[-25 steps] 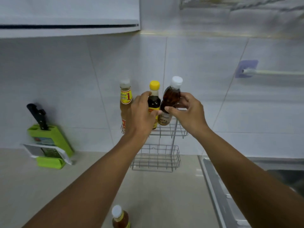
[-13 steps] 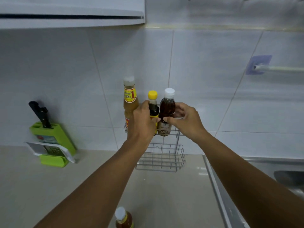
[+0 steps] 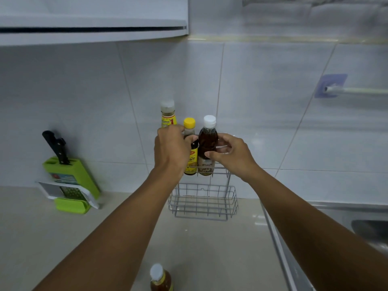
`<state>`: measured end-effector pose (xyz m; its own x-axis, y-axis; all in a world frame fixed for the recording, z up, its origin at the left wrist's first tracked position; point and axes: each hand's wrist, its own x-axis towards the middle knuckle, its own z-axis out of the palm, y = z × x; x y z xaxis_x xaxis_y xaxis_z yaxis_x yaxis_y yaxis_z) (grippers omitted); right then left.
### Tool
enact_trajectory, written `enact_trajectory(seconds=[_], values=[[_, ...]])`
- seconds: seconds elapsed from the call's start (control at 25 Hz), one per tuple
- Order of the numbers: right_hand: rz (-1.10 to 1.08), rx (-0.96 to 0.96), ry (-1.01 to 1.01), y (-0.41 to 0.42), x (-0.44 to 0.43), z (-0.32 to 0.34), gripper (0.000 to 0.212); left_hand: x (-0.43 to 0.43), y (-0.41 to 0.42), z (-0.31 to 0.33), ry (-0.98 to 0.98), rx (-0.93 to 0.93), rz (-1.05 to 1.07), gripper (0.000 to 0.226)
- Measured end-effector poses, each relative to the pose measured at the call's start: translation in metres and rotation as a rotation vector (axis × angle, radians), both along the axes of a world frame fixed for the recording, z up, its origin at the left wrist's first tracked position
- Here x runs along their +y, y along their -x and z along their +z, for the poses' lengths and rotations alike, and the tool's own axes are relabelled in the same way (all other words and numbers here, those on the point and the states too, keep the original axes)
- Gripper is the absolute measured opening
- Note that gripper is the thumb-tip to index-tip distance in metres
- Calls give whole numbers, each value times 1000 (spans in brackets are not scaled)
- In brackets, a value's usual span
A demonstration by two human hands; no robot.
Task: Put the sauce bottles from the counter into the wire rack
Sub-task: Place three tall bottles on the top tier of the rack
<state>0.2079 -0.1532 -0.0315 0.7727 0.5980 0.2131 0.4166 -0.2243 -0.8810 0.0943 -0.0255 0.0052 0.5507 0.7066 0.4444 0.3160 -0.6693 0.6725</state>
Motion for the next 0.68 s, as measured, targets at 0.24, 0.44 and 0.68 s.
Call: enact_trajectory(seconds=[0.24,0.44,0.68], values=[[-4,6,1,3,1,-1,51,-4,6,0,60,-92,14,26],[-22,14,9,6,2,-2,46,-1,10,-7,162,-189,8,34],[-58,83,18,10,2,-8,51,15,50,-10,192,-158,-134,24]])
